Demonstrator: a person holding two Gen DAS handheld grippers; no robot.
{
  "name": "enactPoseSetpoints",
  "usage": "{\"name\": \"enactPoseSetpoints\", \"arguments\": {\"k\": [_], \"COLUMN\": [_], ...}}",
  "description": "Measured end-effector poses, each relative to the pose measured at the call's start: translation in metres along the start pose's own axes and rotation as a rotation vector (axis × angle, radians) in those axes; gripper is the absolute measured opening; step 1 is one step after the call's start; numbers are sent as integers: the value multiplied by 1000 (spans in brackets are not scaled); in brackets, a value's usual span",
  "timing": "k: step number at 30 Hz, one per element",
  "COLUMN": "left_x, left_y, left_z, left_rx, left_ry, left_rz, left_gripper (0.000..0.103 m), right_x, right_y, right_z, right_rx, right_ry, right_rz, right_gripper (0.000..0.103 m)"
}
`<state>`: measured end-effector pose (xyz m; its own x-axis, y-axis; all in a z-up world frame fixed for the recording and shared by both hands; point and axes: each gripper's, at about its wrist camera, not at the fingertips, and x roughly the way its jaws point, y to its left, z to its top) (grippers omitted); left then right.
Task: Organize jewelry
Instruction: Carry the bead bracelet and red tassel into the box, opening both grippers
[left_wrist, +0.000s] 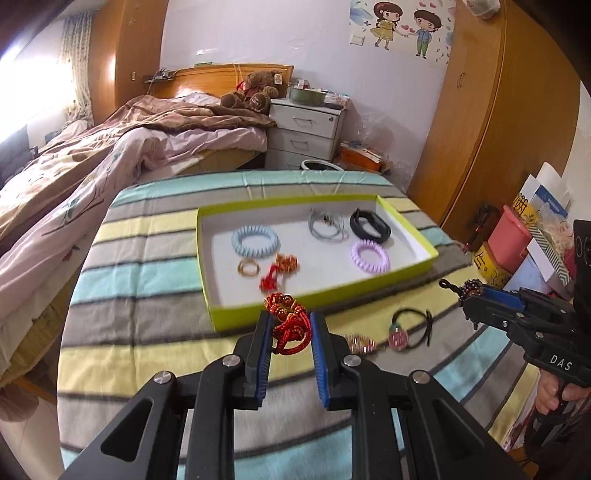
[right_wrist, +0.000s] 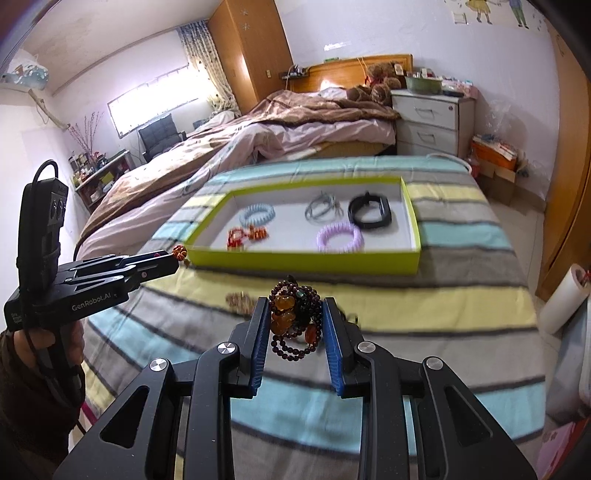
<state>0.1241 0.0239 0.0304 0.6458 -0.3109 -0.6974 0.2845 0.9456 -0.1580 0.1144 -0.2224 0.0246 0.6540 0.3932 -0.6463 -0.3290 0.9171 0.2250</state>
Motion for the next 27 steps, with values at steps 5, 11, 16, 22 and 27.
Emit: {"name": "enactPoseSetpoints", "arguments": {"k": [5, 11, 16, 22, 27], "left_x": [2, 17, 34, 54, 66], "left_y": [5, 13, 17, 24, 31], "left_z": [22, 33, 33, 35, 34], "left_rx": [5, -17, -31, -36, -51], "left_ry": [-31, -22, -4, 22, 37], "left_rz": [0, 7, 14, 39, 37], "left_gripper": [21, 21, 21, 21, 21], "right_x": [10, 39, 74, 121, 146], "right_y": [3, 0, -4, -6, -3], "right_z": [21, 47, 69, 87, 97], "right_rx": [-13, -17, -20, -34, -53], "right_ry": [-13, 16, 55, 125, 147], "right_rz": [-1, 19, 36, 38, 39], "right_gripper": [29, 29, 29, 29, 29]}}
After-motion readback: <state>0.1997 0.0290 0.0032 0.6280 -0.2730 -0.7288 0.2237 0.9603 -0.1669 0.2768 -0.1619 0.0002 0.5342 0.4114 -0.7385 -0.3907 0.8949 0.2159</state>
